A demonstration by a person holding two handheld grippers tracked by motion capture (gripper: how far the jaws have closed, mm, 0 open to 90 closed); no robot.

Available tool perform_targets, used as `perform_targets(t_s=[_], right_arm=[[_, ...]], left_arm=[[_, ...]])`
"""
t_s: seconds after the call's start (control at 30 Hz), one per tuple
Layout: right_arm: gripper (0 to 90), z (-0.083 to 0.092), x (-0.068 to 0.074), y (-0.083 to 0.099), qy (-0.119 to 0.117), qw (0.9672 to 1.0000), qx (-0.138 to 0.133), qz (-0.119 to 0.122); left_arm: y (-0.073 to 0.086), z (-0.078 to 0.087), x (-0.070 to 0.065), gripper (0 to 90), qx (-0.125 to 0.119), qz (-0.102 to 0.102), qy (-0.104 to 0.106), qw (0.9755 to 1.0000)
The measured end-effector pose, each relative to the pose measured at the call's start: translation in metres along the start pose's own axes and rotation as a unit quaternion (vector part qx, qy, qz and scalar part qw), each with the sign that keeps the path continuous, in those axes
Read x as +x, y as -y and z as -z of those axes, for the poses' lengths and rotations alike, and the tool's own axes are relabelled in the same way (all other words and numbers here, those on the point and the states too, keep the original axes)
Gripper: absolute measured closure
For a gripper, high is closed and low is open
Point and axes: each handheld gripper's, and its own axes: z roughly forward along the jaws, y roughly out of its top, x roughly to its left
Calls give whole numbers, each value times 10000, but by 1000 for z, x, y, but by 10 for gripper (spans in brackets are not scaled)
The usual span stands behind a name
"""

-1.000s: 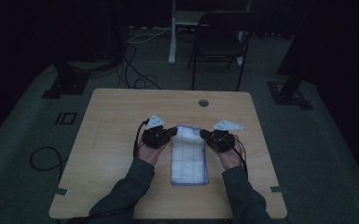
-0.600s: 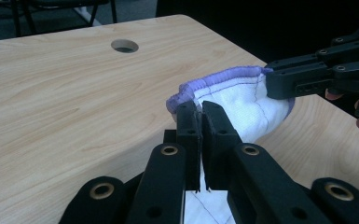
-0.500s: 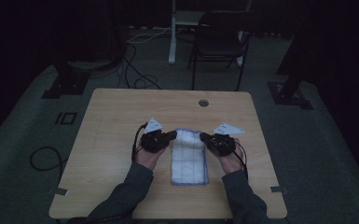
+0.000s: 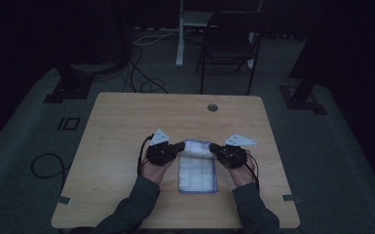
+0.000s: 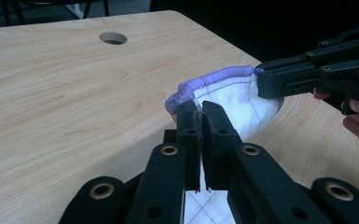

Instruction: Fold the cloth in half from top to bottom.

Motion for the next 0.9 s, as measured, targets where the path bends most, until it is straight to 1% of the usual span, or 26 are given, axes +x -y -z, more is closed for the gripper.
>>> perform_targets(t_s=[0.33, 0.53, 0.9], right_arm=[[847, 0, 4, 7, -67, 10000, 43, -35], [847, 0, 6, 12, -87, 9999, 86, -57], [847, 1, 9, 20, -103, 9998, 160, -29]], left_arm=[[10, 3, -3, 872, 51, 8, 18, 10000], [17, 4, -4, 872, 66, 53, 30, 10000], [27, 4, -9, 872, 132, 72, 66, 9999]])
